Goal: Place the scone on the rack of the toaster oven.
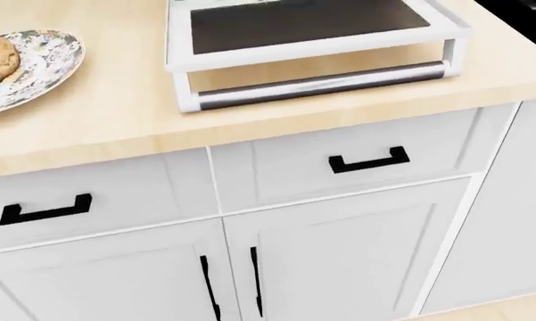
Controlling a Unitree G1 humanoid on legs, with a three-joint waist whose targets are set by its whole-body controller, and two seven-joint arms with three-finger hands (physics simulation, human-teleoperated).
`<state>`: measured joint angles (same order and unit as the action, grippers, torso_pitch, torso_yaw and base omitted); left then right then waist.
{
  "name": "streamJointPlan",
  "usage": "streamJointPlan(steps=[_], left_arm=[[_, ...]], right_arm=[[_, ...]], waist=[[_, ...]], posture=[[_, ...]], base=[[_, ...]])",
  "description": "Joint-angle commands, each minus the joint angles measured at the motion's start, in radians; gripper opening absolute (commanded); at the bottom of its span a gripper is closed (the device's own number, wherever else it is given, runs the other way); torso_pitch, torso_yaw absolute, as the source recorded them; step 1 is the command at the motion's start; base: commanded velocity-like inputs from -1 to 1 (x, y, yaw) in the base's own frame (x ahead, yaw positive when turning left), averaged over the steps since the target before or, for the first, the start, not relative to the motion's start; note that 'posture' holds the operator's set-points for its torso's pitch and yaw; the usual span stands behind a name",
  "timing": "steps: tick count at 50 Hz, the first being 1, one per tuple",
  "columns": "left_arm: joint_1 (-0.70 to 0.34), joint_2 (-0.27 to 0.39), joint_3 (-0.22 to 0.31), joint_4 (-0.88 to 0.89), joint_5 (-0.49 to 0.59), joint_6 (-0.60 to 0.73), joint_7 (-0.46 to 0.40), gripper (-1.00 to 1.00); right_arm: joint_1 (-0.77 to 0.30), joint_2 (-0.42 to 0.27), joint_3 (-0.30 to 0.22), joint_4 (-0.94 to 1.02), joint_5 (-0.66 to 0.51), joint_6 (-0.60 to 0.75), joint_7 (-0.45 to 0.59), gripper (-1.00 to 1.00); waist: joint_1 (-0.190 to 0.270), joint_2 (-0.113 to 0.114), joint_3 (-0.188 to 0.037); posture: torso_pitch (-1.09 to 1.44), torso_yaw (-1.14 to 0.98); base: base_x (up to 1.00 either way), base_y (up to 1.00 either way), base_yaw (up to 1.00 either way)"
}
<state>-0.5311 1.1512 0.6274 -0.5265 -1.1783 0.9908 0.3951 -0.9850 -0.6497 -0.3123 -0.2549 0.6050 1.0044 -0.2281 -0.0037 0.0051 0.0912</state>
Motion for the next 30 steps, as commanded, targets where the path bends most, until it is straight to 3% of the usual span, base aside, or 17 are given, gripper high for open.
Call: streamJointPlan(steps=[1, 4, 7, 8, 9, 11, 16, 17, 18, 19, 20, 21, 26, 28, 29, 30], left_arm=[[-0.02, 0.02, 0.011, -0.002, 0.007, -0.026, 0.0, 1.0], [-0.02, 0.021, 0.011, -0.002, 0.004, -0.025, 0.001, 1.0], [-0.02, 0.026, 0.018, -0.002, -0.004, -0.021, 0.005, 1.0], [-0.02, 0.026, 0.018, -0.003, -0.006, -0.022, 0.007, 1.0], [-0.019, 0.027, 0.017, -0.003, -0.008, -0.022, 0.009, 1.0], [-0.015, 0.025, 0.014, -0.002, -0.001, -0.029, 0.004, 1.0], [-0.017, 0.028, 0.016, -0.003, -0.008, -0.027, 0.009, 1.0], [-0.018, 0.032, 0.019, -0.003, -0.015, -0.024, 0.012, 1.0], [-0.016, 0.035, 0.022, -0.002, -0.016, -0.025, 0.012, 1.0], [-0.014, 0.035, 0.023, 0.0, -0.015, -0.028, 0.011, 1.0], [-0.013, 0.036, 0.02, 0.002, -0.012, -0.032, 0.009, 1.0], [-0.011, 0.035, 0.019, 0.004, -0.01, -0.035, 0.006, 1.0], [-0.014, 0.043, 0.019, 0.005, -0.02, -0.035, 0.012, 1.0], [-0.013, 0.045, 0.019, 0.006, -0.023, -0.036, 0.015, 1.0], [-0.012, 0.044, 0.016, 0.005, -0.02, -0.039, 0.014, 1.0], [-0.011, 0.042, 0.014, 0.007, -0.015, -0.042, 0.01, 1.0]], right_arm=[[-0.031, -0.014, -0.013, -0.009, -0.003, -0.024, -0.002, 1.0], [-0.031, -0.012, -0.012, -0.009, -0.003, -0.023, -0.003, 1.0], [-0.03, -0.011, -0.012, -0.013, -0.002, -0.02, -0.004, 1.0], [-0.024, -0.009, -0.012, -0.017, -0.002, -0.024, -0.003, 1.0], [-0.022, -0.009, -0.01, -0.016, -0.005, -0.026, -0.002, 1.0], [-0.029, -0.011, -0.012, -0.017, -0.003, -0.019, -0.003, 1.0], [-0.026, -0.011, -0.004, -0.013, -0.02, -0.029, -0.001, 1.0], [-0.027, -0.009, -0.004, -0.011, -0.026, -0.03, -0.004, 1.0], [-0.03, -0.007, -0.008, -0.013, -0.021, -0.021, -0.004, 1.0], [-0.026, -0.008, -0.001, -0.01, -0.031, -0.029, 0.0, 1.0], [-0.027, -0.007, 0.002, -0.007, -0.037, -0.03, 0.003, 1.0], [-0.027, -0.006, 0.002, -0.017, -0.031, -0.022, 0.013, 1.0], [-0.05, 0.011, -0.027, -0.019, 0.002, 0.012, -0.019, 1.0], [-0.058, 0.008, -0.036, -0.018, 0.033, 0.031, -0.035, 1.0], [-0.047, 0.001, -0.025, -0.024, 0.032, 0.019, -0.03, 1.0], [-0.044, 0.0, -0.022, -0.019, 0.031, 0.01, -0.032, 1.0]], waist=[[-0.003, 0.012, -0.012], [0.01, -0.01, -0.018], [0.015, -0.067, -0.035], [0.015, -0.038, -0.018], [0.018, -0.046, -0.027], [0.013, -0.04, -0.044], [-0.004, -0.002, -0.031], [-0.005, 0.012, -0.048], [-0.008, 0.041, -0.058], [-0.01, 0.084, -0.059], [-0.012, 0.059, -0.034], [-0.009, 0.085, -0.012], [-0.008, 0.039, 0.018], [0.0, 0.01, 0.018], [0.003, -0.009, -0.013], [0.026, -0.032, -0.062]], posture=[[0.0, 0.0], [0.0, 0.0], [0.0, 0.0], [0.0, 0.0], [0.0, 0.0], [0.0, 0.0], [0.0, 0.0], [0.0, 0.0], [0.0, 0.0], [0.0, 0.0], [0.0, 0.0], [0.0, 0.0], [0.0, 0.0], [0.0, 0.0], [0.0, 0.0], [0.0, 0.0]], base=[[0.59, 0.0, 0.0], [0.59, 0.0, 0.0], [0.59, 0.0, 0.0], [0.59, 0.0, 0.0], [0.59, 0.0, 0.0], [0.59, 0.0, 0.0], [0.54, 0.0, 0.0], [0.0, 0.0, 0.0], [0.0, 0.0, 0.0], [0.0, 0.0, 0.0], [0.0, 0.0, 0.0], [0.0, 0.0, 0.0], [0.0, 0.0, 0.0], [0.0, 0.0, 0.0], [0.0, 0.0, 0.1], [0.0, 0.0, 1.0]])
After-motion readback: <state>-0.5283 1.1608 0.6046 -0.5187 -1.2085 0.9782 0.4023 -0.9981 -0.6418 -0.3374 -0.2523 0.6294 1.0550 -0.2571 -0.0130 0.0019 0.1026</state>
